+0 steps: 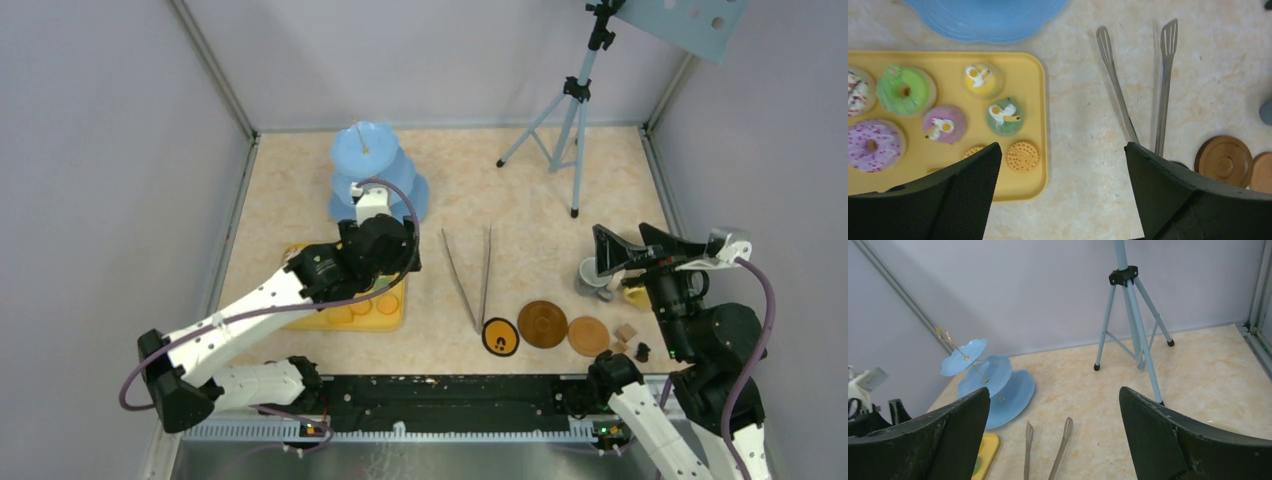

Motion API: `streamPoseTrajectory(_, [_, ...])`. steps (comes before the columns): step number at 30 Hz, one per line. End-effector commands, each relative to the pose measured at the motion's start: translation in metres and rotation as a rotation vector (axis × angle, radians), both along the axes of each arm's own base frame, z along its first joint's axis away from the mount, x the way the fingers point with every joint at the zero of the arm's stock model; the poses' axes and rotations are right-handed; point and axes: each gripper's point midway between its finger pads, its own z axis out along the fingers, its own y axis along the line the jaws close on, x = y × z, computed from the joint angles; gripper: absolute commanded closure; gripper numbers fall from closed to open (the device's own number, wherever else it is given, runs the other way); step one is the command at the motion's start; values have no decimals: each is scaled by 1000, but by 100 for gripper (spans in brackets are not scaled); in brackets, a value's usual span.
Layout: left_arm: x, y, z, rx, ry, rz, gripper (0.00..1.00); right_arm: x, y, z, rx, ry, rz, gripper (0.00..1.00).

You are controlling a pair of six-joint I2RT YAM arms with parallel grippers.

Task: Serve the afternoon tea

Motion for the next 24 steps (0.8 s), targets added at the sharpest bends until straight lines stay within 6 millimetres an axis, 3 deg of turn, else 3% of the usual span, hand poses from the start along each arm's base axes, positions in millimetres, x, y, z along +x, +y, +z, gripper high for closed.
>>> streamPoseTrajectory(1, [-30,-35,-26,-60,143,-100,1,-1,8,13,24,-58,44,1])
streamPoseTrajectory(5, [-48,-78,-59,-6,99,-129,1,-2,17,16,5,-42,92,1])
streamPoseTrajectory(10, [-64,-133,-86,60,33,-115,1,-3,19,10,23,-31,104,1])
streamPoseTrajectory(15, [-61,-164,-105,149,-80,-109,1,-3,19,10,23,-33,107,1])
streamPoseTrajectory(19, [-64,-183,-130,133,-53,-144,1,-3,19,8,20,-29,108,1])
streamPoseTrajectory(22, [-64,-188,-140,104,-50,-141,1,-3,19,6,15,-22,107,1])
streamPoseTrajectory(24, [-61,-182,-147,100,-57,-86,1,-2,20,4,16,-18,106,1])
